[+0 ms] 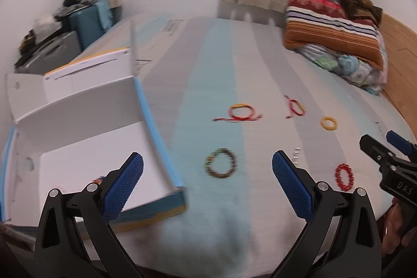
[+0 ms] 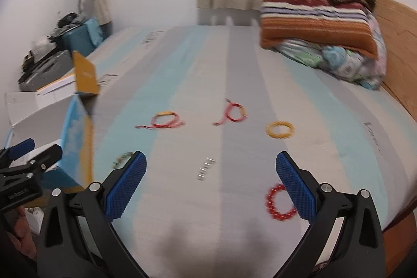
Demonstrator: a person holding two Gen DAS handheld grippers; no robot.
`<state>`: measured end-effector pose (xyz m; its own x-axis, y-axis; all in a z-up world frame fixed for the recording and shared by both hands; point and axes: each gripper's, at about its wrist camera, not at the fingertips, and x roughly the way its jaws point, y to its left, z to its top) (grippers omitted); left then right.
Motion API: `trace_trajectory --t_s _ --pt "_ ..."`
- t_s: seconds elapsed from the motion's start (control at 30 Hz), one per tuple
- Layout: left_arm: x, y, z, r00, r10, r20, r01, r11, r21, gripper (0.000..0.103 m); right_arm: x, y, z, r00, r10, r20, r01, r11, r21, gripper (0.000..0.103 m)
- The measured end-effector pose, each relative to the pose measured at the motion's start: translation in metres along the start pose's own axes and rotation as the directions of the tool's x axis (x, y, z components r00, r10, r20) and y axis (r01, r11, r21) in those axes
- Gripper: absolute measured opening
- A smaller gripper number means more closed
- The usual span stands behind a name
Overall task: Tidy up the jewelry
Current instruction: 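Grasp the pearl earrings with left tool while right tool grasps red bead bracelet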
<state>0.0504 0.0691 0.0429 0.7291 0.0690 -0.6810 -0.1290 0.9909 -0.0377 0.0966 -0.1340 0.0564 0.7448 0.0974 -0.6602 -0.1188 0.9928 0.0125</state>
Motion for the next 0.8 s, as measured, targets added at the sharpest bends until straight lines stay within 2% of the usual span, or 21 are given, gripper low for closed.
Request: trace_trajectory --t_s 0.2,0.4,0.57,0.7,0.8 --pt "0.027 -0.044 -0.008 0.998 -0.054 -0.012 0.054 0.998 0.039 0.097 0.018 -0.043 -0.021 0.998 -0.049 -0.028 0.05 0.997 0.058 0.096" --pt "0.054 -0.084 -0.02 0.995 -0.101 -0.012 0.102 0.987 0.121 0.097 0.044 -0.072 -0.046 0.992 -0.106 -0.061 0.111 0.99 0.082 0.096" --pt "0.081 -0.115 -0.03 0.992 -0.125 -0.029 0.128 0.973 0.191 0.097 0.065 -0.084 -0.062 0.987 -0.147 -0.065 0.152 0.986 0.073 0.096" --pt "0.107 -0.133 -0.036 0.987 -0.152 -0.049 0.159 0.966 0.203 0.097 0.082 -0.088 -0.079 0.978 -0.2 -0.054 0.202 0.979 0.028 0.096" --pt "0.13 -0.144 -0.039 0.983 -0.167 -0.074 0.179 0.964 0.199 0.097 0.102 -0.091 -0.091 0.979 -0.182 -0.096 0.185 0.982 0.024 0.096"
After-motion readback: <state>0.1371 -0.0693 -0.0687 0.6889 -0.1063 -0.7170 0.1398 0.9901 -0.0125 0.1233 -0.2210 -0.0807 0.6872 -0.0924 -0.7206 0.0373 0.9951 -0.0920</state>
